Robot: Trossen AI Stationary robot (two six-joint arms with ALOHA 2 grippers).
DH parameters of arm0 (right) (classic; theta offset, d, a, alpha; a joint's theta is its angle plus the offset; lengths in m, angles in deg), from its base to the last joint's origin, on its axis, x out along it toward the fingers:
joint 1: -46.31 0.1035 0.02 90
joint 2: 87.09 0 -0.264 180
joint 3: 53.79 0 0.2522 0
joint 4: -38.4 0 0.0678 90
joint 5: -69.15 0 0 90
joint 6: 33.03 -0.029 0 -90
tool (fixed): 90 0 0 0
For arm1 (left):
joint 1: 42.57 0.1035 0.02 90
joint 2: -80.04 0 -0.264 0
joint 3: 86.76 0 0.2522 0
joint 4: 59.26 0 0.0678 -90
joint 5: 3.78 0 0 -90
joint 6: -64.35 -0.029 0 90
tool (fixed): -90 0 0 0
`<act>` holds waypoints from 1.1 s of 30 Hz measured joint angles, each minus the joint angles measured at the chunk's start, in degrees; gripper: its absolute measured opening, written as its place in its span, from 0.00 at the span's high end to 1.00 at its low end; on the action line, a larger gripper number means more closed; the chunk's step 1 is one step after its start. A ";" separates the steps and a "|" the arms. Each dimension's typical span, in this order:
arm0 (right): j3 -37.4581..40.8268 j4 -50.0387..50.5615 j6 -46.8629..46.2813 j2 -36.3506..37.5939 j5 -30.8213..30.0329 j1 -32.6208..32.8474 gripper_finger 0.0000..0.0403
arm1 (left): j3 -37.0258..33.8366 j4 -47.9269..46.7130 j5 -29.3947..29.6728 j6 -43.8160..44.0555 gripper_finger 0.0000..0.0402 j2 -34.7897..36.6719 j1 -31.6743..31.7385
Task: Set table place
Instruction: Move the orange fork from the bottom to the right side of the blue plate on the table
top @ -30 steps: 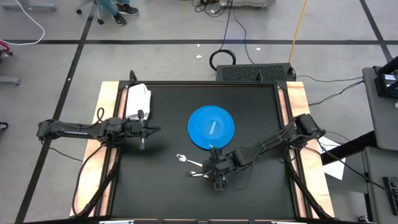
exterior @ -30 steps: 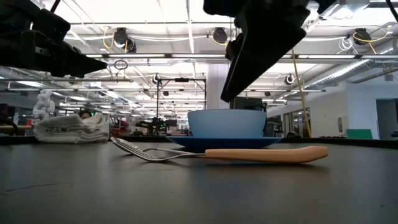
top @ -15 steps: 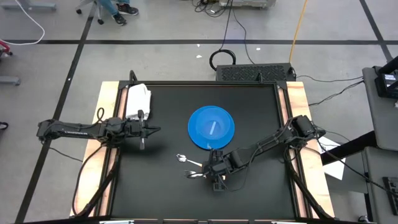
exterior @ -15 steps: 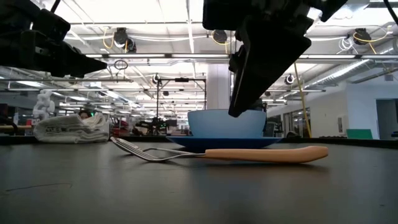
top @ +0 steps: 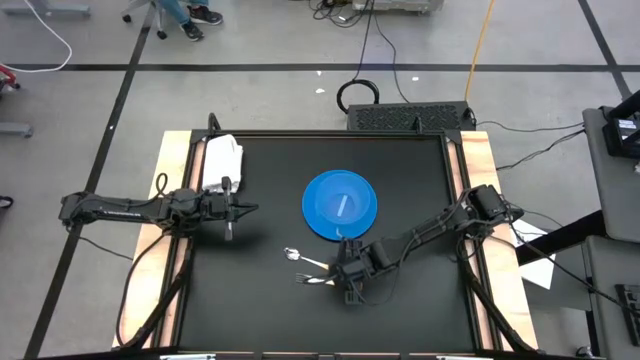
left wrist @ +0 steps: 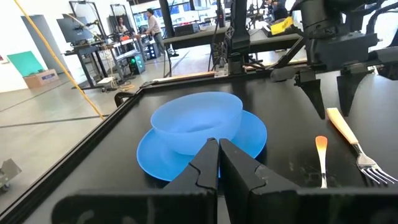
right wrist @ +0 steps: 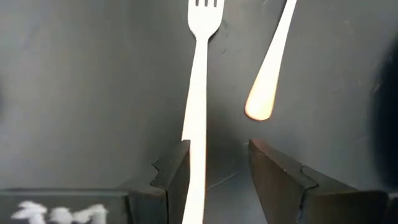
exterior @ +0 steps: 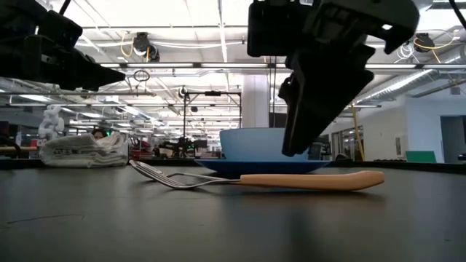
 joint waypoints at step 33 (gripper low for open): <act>0.50 -7.00 4.32 0.00 -0.22 -0.01 0.63 | 0.00 -0.37 -0.02 1.47 0.95 0.00 -0.02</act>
